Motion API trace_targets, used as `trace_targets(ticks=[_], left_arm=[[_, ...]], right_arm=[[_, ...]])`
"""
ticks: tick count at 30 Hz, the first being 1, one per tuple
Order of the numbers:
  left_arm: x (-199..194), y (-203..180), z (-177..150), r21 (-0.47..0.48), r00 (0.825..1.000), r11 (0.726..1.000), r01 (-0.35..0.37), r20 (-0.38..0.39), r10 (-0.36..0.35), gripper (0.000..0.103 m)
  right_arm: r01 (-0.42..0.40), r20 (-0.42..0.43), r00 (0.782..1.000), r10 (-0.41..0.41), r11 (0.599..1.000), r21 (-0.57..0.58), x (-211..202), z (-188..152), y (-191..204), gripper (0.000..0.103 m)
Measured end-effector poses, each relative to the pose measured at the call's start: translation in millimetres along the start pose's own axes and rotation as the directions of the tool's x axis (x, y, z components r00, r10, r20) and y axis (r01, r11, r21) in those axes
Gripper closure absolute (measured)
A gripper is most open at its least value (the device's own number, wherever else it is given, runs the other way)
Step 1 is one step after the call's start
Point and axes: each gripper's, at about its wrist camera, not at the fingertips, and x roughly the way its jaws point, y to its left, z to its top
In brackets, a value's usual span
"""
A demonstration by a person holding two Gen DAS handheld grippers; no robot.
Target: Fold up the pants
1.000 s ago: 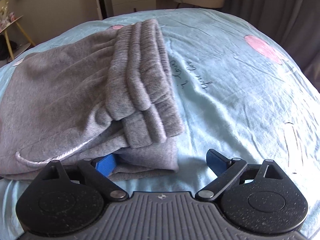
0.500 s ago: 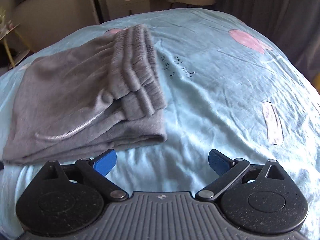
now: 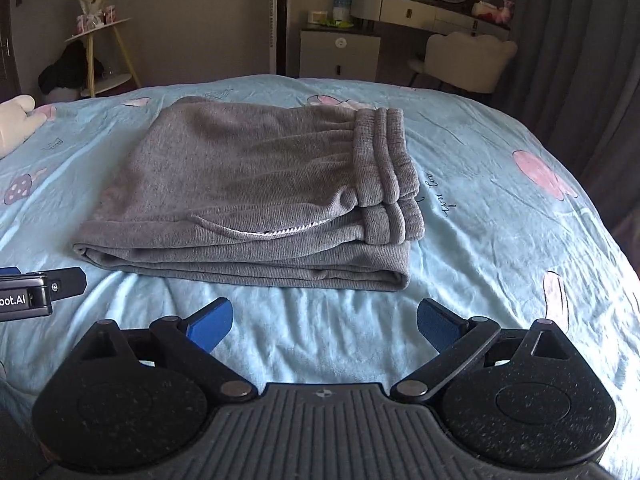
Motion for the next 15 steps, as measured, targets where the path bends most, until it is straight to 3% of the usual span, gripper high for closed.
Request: trace_targets(ticks=[6,15], left_arm=[[8.0,4.5,-0.4,-0.036,0.999,0.999,0.011,-0.036,-0.012,0.001],[14.0,-4.4,-2.4,0.022,0.998,1.0,0.015,-0.054,-0.014,0.001]], right_arm=[[-0.012,0.003,1.0,0.012,1.0,0.011,7.9,-1.2,0.8,0.004],[-0.008,-0.009,1.0,0.008,1.0,-0.005,13.1,-3.0,4.9,0.004]])
